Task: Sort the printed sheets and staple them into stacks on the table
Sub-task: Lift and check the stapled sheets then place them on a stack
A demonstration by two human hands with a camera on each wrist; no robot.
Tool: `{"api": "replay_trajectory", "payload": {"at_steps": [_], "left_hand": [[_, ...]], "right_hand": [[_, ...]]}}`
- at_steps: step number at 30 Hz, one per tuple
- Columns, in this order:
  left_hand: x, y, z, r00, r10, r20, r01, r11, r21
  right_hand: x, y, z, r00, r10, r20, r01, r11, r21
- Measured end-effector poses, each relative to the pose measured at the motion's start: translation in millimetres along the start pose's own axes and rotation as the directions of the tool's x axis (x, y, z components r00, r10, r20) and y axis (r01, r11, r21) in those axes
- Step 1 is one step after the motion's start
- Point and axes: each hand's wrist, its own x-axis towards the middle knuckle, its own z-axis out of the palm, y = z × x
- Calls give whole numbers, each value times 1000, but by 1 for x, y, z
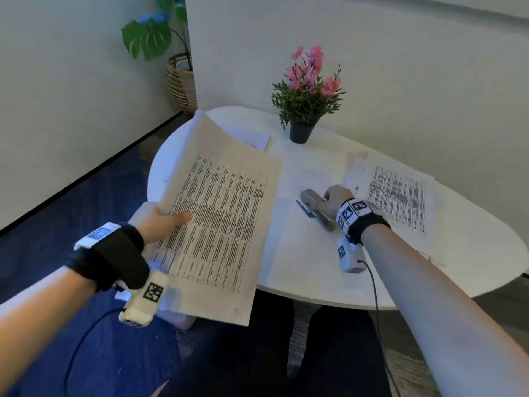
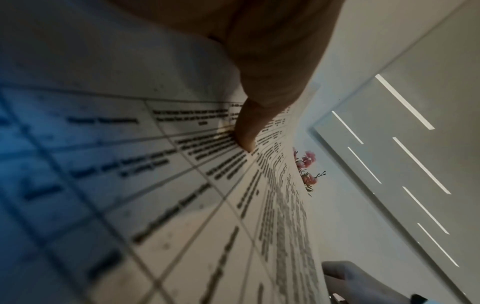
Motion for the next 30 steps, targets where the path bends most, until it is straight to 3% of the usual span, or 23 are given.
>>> {"api": "replay_trajectory", "payload": {"at_steps": [7,11,16,19,22,25,27,30], "left_hand": [[3,-41,15,991,-84,104,70,989,133],[4,-46,19,985,-114,132,102,990,97],[-8,-40,20,972,-181,150,201,971,-129],[-13,-34,28,982,-133,135,158,967,-199],[-13,-23,40,989,-99,112,121,969,-217],[-10,-11,48,996,-65,56,76,972,-222],[-9,-2,52,999,-37,24,41,975,-218],[-9,17,66,998,59,-17,-61,984,-170]], "right_hand": [[17,5,27,996,50,72,-51,999,13],[10,14,33,996,59,67,-67,990,127],[1,18,44,997,73,19,-75,937,342],[-4,16,47,998,62,15,-57,758,650],[-22,3,40,997,73,12,-38,368,929],[-47,-9,26,998,-24,53,-54,-5,999],[-61,-11,20,991,-96,95,-103,-78,992],[-76,-4,22,978,-165,124,-129,-14,992]]}}
